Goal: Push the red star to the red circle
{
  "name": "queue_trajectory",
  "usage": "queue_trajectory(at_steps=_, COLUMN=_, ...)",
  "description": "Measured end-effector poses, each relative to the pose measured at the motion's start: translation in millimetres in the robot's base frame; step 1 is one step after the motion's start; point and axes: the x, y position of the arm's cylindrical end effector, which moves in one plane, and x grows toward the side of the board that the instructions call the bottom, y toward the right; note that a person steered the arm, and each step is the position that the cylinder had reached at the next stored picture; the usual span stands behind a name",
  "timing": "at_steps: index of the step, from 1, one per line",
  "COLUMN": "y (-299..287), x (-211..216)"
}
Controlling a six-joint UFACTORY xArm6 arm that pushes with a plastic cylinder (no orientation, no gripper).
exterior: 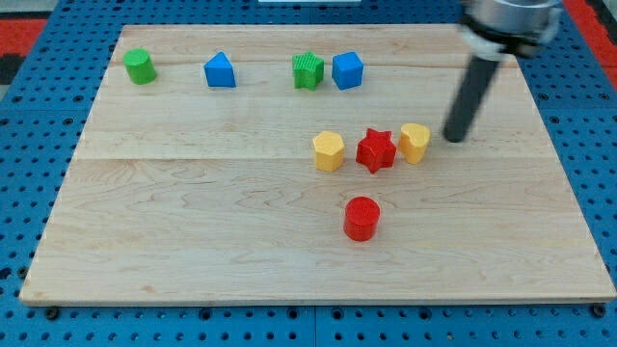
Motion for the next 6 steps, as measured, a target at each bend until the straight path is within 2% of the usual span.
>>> queue_trajectory(at_steps=1, y=-49.5, x=-4.1)
queue_trajectory(at_steps=2, y=-43.3, x=30.9)
queue_trajectory(at_steps=3, y=-70.0, x=48.9)
queue_trajectory(at_steps=4, y=-71.1, x=-5.2)
queue_trajectory(at_steps=5, y=-97.3, x=19.0)
queue_trajectory(at_steps=6, y=-120.7, x=69.8)
